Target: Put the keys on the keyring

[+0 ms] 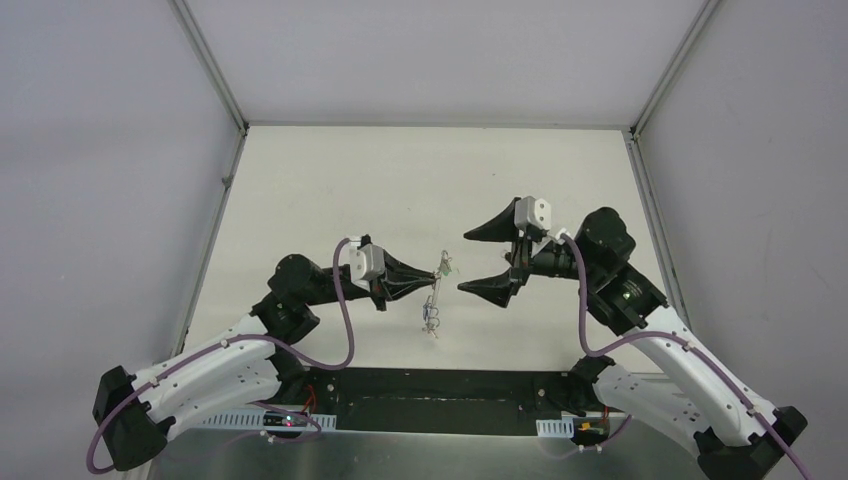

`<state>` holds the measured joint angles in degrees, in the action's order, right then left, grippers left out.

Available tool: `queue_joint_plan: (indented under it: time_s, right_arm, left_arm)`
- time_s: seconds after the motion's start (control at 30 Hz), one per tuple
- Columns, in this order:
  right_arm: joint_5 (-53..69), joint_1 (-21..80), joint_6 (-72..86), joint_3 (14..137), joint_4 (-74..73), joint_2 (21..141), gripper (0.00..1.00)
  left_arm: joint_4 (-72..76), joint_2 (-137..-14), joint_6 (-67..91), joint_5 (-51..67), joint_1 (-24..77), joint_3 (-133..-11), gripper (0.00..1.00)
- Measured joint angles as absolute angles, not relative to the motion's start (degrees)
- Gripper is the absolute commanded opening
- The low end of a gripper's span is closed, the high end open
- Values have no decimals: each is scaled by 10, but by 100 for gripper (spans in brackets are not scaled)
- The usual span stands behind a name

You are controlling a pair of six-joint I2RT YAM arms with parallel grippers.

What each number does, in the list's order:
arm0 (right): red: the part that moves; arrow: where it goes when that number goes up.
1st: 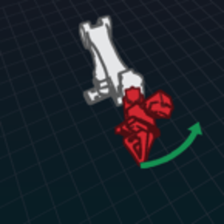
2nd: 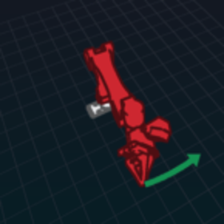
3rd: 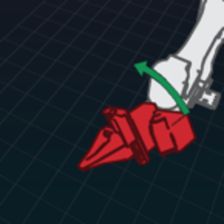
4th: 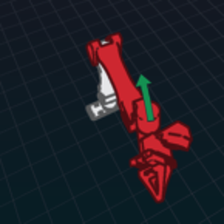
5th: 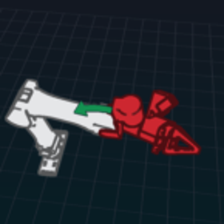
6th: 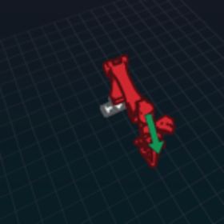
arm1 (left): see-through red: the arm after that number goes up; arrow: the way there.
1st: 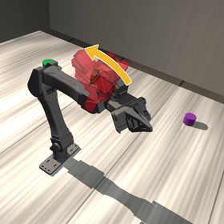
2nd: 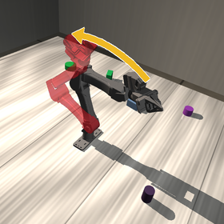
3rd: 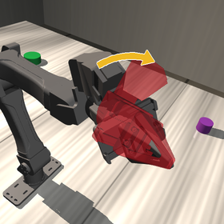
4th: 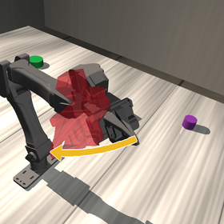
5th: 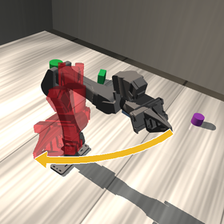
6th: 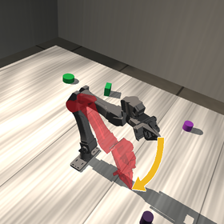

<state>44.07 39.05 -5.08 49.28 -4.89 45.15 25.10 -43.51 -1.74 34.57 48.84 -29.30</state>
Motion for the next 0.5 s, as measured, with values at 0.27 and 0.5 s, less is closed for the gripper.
queue_joint_plan:
  time_s: [0.27,0.5]
  right_arm:
    - [489,390,-36,484,-13,471,44]
    - [516,390,13,458,67,485,25]
  left_arm:
    - [361,-437,11,343,488,-248,0]
    - [462,-470,51,343,488,-234,0]
